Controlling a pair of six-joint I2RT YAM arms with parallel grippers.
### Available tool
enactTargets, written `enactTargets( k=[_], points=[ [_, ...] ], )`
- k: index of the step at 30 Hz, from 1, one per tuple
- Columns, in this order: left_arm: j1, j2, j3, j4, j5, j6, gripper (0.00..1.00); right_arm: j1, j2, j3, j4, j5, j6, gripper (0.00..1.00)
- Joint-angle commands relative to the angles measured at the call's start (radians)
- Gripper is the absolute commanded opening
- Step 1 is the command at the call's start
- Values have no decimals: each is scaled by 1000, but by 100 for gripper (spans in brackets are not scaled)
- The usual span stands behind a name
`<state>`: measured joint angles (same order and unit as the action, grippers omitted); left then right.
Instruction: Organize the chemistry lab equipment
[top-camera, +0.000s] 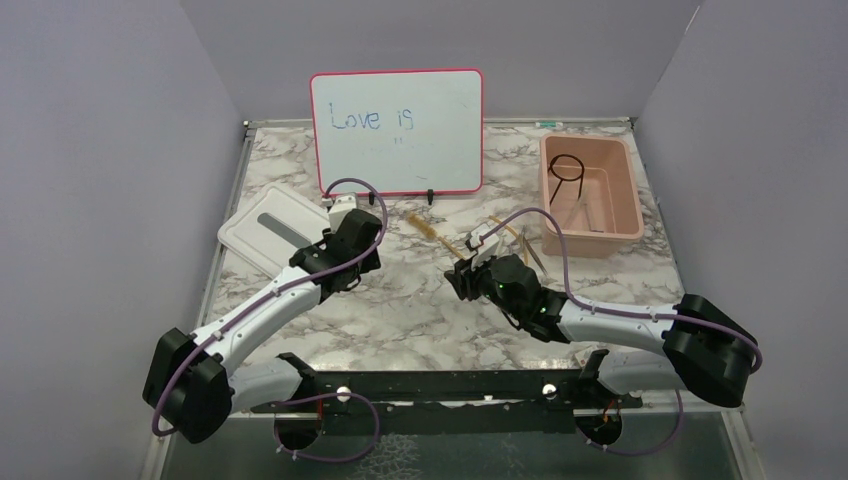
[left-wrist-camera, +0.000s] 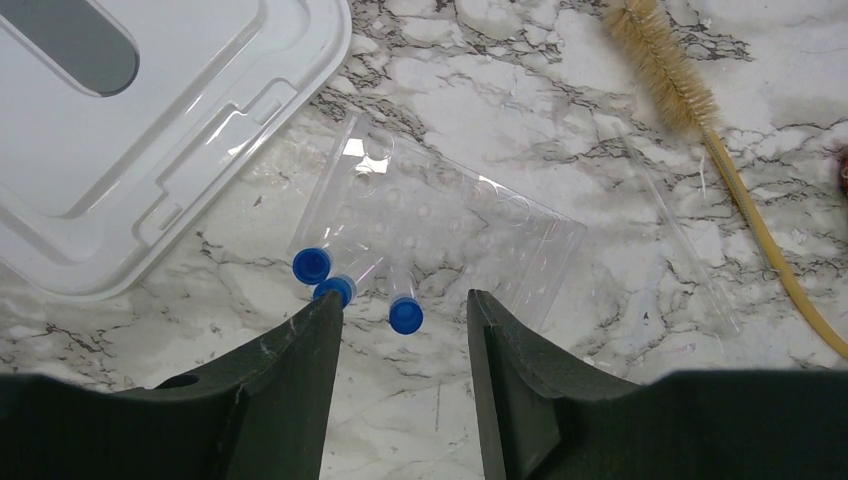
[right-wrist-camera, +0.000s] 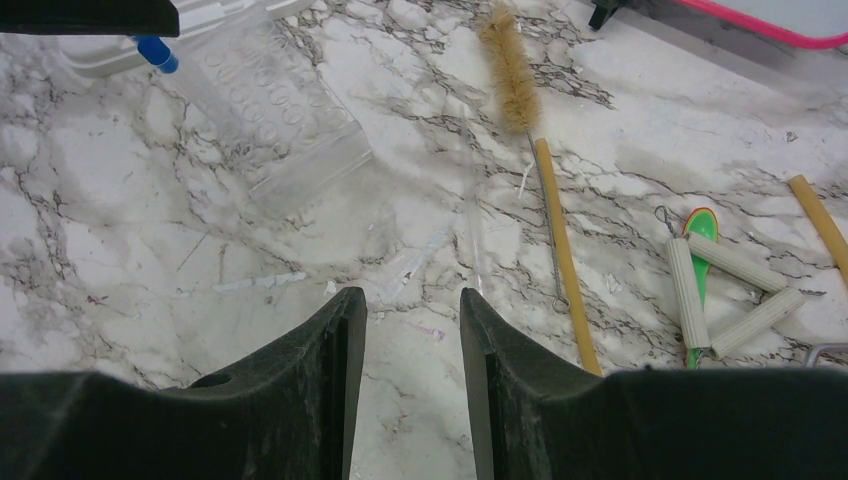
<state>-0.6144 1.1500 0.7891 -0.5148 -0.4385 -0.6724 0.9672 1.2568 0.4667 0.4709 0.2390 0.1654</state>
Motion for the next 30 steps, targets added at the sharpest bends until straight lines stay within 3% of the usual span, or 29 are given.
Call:
enactTargets(
  k=[1,13,30],
  points=[
    [5,-44,13,-12,-23,4,53,1,13,23,31,8,8,44],
    [8,4,0,-21,-39,-7,55,2,13,21,31,8,8,43],
    [10,21,-26,59,42,8,49,2,17,23,31,16,8,43]
  ],
)
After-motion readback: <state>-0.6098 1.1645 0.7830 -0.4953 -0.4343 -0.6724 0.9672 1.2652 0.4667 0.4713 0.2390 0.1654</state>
